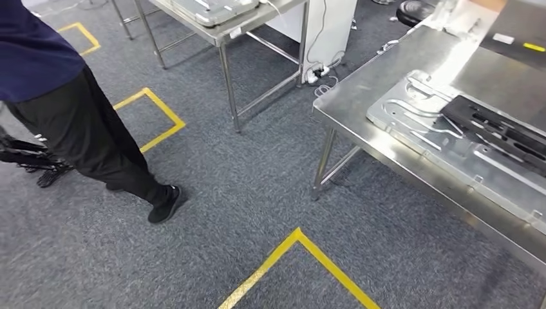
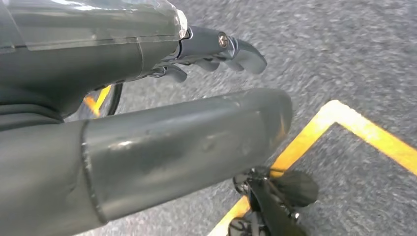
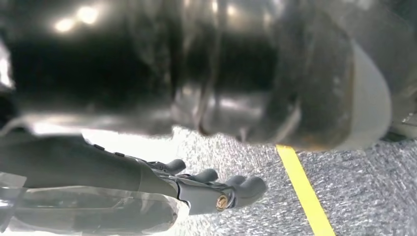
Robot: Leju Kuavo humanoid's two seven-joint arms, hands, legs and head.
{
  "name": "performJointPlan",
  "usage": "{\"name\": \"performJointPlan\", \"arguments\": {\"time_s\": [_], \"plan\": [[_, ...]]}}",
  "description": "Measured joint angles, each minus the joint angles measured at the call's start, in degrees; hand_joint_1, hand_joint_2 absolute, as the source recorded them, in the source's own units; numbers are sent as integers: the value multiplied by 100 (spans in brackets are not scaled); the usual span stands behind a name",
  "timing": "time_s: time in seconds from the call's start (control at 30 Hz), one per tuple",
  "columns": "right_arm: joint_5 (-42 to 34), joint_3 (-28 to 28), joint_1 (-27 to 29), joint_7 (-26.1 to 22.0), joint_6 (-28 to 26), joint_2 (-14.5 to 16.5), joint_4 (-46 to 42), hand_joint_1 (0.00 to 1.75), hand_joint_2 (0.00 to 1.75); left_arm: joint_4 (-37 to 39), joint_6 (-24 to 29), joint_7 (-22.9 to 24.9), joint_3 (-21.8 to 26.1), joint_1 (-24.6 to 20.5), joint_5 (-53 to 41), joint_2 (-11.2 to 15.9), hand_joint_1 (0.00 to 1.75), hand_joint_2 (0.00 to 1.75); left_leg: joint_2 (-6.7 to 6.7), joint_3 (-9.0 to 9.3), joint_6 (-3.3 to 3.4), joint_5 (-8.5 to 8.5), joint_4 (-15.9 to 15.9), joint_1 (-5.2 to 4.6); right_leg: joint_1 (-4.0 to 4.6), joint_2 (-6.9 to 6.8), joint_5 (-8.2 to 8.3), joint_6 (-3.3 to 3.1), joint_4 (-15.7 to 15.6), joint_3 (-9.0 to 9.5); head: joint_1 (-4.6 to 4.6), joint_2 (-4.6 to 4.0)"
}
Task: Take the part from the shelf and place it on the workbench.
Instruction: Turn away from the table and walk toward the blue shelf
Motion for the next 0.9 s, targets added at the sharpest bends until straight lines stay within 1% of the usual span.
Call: {"name": "performJointPlan", "arguments": {"time_s": [0.03, 0.07, 0.1, 0.13, 0.17, 0.2, 0.23, 0.27, 0.3, 0.33, 0.37, 0.4, 0.43, 0.47, 0.5, 0.53, 0.57, 0.6, 0.63, 0.67, 0.7, 0.73, 0.77, 0.8, 0.83, 0.87, 0.9], "plan": [[9, 0, 7, 1, -1, -1, 1, 0, 0, 0, 3, 3, 0, -9, 1, -5, 0, 0, 183, -138, -19, -186, 310, 0, 14, -92, 3, -24, -10, 5, -3, 0], [18, 0, 16, 1, -2, -2, 2, 0, 0, 0, 7, 6, -1, -20, 1, -5, 0, 0, 299, -314, -41, -386, 697, 6, 29, -191, -1, -41, -10, 3, -4, 0], [28, 0, 23, 3, -4, -3, 3, 0, 0, 0, 9, 6, -1, -25, 1, -4, 0, 0, 356, -465, -63, -527, 1042, 13, 42, -290, -8, -49, -7, 1, -4, 0], [39, 0, 26, 5, -8, -5, 4, 0, 0, 0, 11, 6, -1, -20, 1, -4, 0, 0, 383, -542, -78, -574, 1239, 20, 52, -383, -17, -54, -4, 2, -4, 0], [50, 0, 26, 7, -11, -6, 4, 0, 0, 0, 10, 6, -1, -9, 1, -4, 0, 0, 404, -512, -84, -511, 1222, 25, 58, -468, -27, -52, 0, 7, -4, 0], [58, 0, 22, 8, -14, -5, 4, 0, 0, 0, 10, 6, 0, 2, 1, -4, 0, 0, 439, -363, -79, -352, 968, 27, 61, -541, -40, -44, 4, 18, -4, 0], [63, 0, 18, 8, -16, -5, 4, 0, 0, 0, 9, 5, 0, 7, 2, -3, 0, 0, 528, -132, -60, -159, 555, 23, 65, -609, -55, -30, 9, 35, -4, 0], [66, 0, 16, 8, -17, -4, 4, 0, 0, 0, 9, 5, 1, 1, 2, -1, 0, 0, 651, 82, -29, -26, 156, -2, 79, -676, -74, -8, 13, 51, -4, 0], [67, 0, 13, 8, -17, -5, 5, 0, 0, 0, 9, 2, 1, -10, 3, 0, 0, 0, 744, 239, 11, 60, -146, -24, 92, -733, -89, 18, 18, 62, -4, 0], [68, 0, 10, 8, -17, -5, 5, 0, 0, 0, 8, -1, 1, -17, 3, 1, 0, 0, 803, 316, 48, 89, -312, -48, 106, -788, -101, 43, 22, 71, -3, 0], [68, 0, 4, 8, -17, -4, 6, 0, 0, 0, 8, -3, 1, -14, 3, 3, 0, 0, 790, 312, 79, 76, -346, -70, 115, -838, -104, 67, 19, 78, -3, 0], [69, 1, -6, 8, -19, -4, 6, 0, 0, 0, 7, -5, 1, -2, 3, 4, 0, 0, 725, 297, 110, 94, -361, -65, 119, -884, -106, 91, 14, 92, -4, 0], [69, 2, -15, 7, -23, -4, 6, 0, 0, 0, 3, -5, 1, 13, 4, 5, 0, 0, 669, 300, 140, 114, -386, -52, 112, -864, -131, 121, 28, 106, -3, 0], [70, 3, -20, 3, -27, -5, 6, 0, 0, 0, -3, -7, 1, 20, 4, 5, 0, 0, 612, 304, 176, 135, -413, -35, 103, -761, -203, 152, 99, 90, -3, 0], [70, 3, -19, -1, -30, -7, 7, 0, 0, 0, -10, -10, 1, 17, 5, 3, 0, 0, 554, 311, 215, 162, -441, -16, 91, -606, -341, 179, 283, 20, -2, 0], [71, 3, -15, -5, -31, -11, 7, 0, 0, 0, -16, -15, 1, 6, 5, 1, 0, 0, 499, 314, 246, 183, -454, -3, 71, -421, -532, 199, 588, -114, -2, 0], [71, 3, -7, -7, -30, -16, 8, 0, 0, 0, -20, -19, 1, -5, 5, 0, 0, 0, 441, 298, 267, 195, -454, -2, 61, -288, -734, 209, 978, -300, -1, 0], [71, 3, -2, -7, -28, -21, 8, 0, 0, 0, -22, -21, 1, -14, 5, 0, 0, 0, 375, 285, 279, 203, -450, -3, 53, -222, -892, 219, 1369, -491, -1, 0], [71, 2, 2, -9, -26, -28, 8, 0, 0, 0, -22, -22, 0, -15, 4, 0, 0, 0, 303, 279, 283, 206, -446, -2, 46, -197, -942, 229, 1624, -625, -2, 0], [71, 2, 2, -10, -23, -33, 8, 0, 0, 0, -22, -22, 1, -11, 4, -1, 0, 0, 224, 280, 282, 206, -438, -1, 37, -186, -867, 238, 1668, -662, -2, 0], [71, 2, 1, -11, -20, -38, 8, 0, 0, 0, -22, -22, 1, -8, 3, -2, 0, 0, 144, 284, 277, 204, -425, 1, 22, -171, -688, 245, 1492, -595, -2, 0], [71, 2, 1, -12, -19, -43, 8, 0, 0, 0, -22, -22, 1, -7, 2, -3, 0, 0, 61, 288, 265, 197, -405, 3, -1, -117, -439, 248, 1121, -436, -2, 0], [71, 2, 5, -10, -17, -48, 9, 0, 0, 0, -22, -22, 1, -10, 1, -6, 0, 0, -17, 282, 243, 186, -375, -2, -21, 9, -253, 249, 735, -269, -2, 0], [71, 2, 8, -9, -15, -52, 10, 0, 0, 0, -21, -22, 1, -18, -1, -8, 0, 0, -88, 261, 214, 175, -335, -6, -40, 130, -134, 245, 426, -144, -3, 0], [71, 2, 9, -11, -10, -55, 11, 0, 0, 0, -20, -23, 1, -26, -2, -10, 0, 0, -150, 229, 176, 169, -305, -8, -48, 227, -84, 237, 236, -74, -4, 0], [71, 2, 6, -15, -3, -57, 13, 0, 0, 0, -17, -23, 1, -26, -4, -11, 0, 0, -208, 196, 133, 174, -290, -3, -38, 272, -102, 219, 185, -64, -5, 0], [71, 2, -1, -21, 5, -58, 13, 0, 0, 0, -13, -24, 1, -19, -10, -11, 0, 0, -266, 162, 87, 186, -291, 9, -27, 227, -93, 189, 171, -66, -6, 0]]}}
